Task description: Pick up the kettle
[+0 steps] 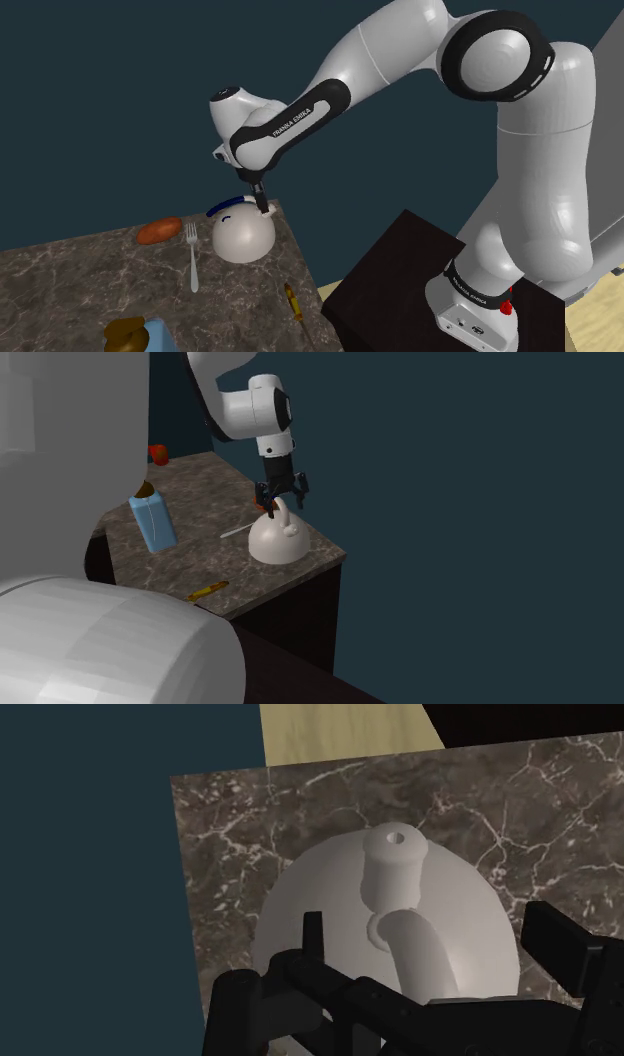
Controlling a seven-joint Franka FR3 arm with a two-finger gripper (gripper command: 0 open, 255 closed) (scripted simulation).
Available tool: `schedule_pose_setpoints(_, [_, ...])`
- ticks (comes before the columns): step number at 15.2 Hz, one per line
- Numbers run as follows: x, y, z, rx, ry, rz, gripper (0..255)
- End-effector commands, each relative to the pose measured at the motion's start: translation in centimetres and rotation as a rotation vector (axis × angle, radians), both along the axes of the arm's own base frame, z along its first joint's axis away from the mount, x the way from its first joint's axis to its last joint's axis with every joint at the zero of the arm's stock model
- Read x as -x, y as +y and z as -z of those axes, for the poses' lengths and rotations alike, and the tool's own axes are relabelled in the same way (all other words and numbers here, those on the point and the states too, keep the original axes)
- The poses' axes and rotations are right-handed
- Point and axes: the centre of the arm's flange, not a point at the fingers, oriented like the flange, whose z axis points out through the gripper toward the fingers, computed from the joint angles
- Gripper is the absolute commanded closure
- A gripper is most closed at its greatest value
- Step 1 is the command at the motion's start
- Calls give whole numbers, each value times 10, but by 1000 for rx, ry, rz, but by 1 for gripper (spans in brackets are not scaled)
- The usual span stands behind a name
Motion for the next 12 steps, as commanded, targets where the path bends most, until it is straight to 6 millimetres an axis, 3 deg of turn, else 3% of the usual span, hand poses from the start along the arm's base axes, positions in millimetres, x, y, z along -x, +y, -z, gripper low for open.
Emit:
schedule_pose_setpoints(1, [-1,0,12,0,0,-1,0])
schedule_pose_setpoints(3, [-1,0,15,0,0,-1,0])
schedule_pose_setpoints(4, [-1,1,15,0,0,-1,255])
schedule_pose_setpoints(12, [-1,0,15,0,0,-1,255])
